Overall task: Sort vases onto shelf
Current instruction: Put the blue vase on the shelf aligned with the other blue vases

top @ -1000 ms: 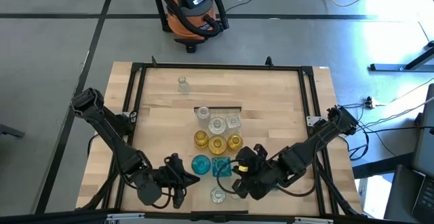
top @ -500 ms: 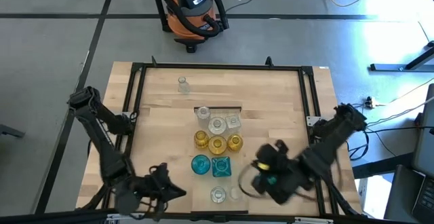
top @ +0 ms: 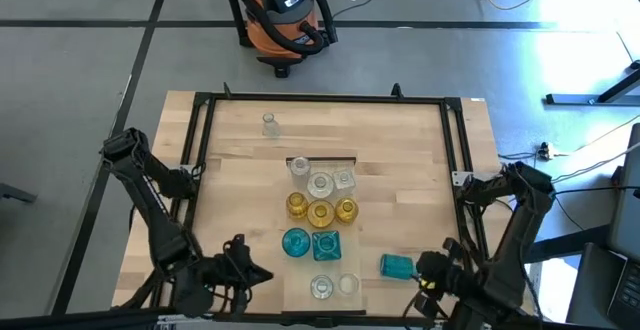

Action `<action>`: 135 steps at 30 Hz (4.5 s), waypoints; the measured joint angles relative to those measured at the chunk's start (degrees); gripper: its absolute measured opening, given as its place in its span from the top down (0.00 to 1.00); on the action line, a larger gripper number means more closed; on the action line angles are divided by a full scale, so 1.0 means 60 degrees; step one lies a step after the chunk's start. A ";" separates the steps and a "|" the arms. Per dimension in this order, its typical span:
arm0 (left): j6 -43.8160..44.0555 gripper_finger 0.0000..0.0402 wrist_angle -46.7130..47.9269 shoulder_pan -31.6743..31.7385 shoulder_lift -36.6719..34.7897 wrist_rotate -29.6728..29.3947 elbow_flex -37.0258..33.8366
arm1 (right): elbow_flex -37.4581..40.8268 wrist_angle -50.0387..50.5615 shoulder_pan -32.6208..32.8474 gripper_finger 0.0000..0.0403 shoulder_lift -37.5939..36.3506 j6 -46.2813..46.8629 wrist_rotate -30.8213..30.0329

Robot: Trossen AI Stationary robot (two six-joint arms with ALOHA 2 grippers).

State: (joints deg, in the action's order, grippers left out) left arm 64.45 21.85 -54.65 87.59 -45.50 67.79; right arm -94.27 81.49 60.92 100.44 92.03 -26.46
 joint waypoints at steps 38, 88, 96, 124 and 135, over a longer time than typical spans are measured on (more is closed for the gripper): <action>-0.0938 1.00 -0.0344 0.1119 -0.0004 0.2262 0.0000 | 0.3622 -0.3777 -0.1994 0.43 -0.1230 -0.4339 0.2059; -0.0896 1.00 -0.0418 0.0590 -0.0008 0.2452 0.0000 | 0.4153 -0.4558 -0.1328 0.37 -0.2900 -0.3818 -0.0078; -0.1985 1.00 -0.1931 0.0861 -0.0456 0.2460 0.0000 | 0.1732 -0.3807 -0.1030 0.37 -0.3450 -0.4796 -0.3346; -1.0984 1.00 -0.7877 0.3839 -0.2553 0.3966 0.0339 | 0.0818 -1.1370 -0.4375 0.37 -0.3402 -1.0322 -0.1166; -1.2587 1.00 -0.7723 0.5424 -0.2492 0.2777 0.0943 | 0.0818 -1.3435 -0.5375 0.37 -0.3402 -1.0009 0.0098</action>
State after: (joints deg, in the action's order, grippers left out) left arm -11.07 -24.49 -22.10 72.64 -28.84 73.45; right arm -89.36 0.88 28.67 80.03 31.98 -25.88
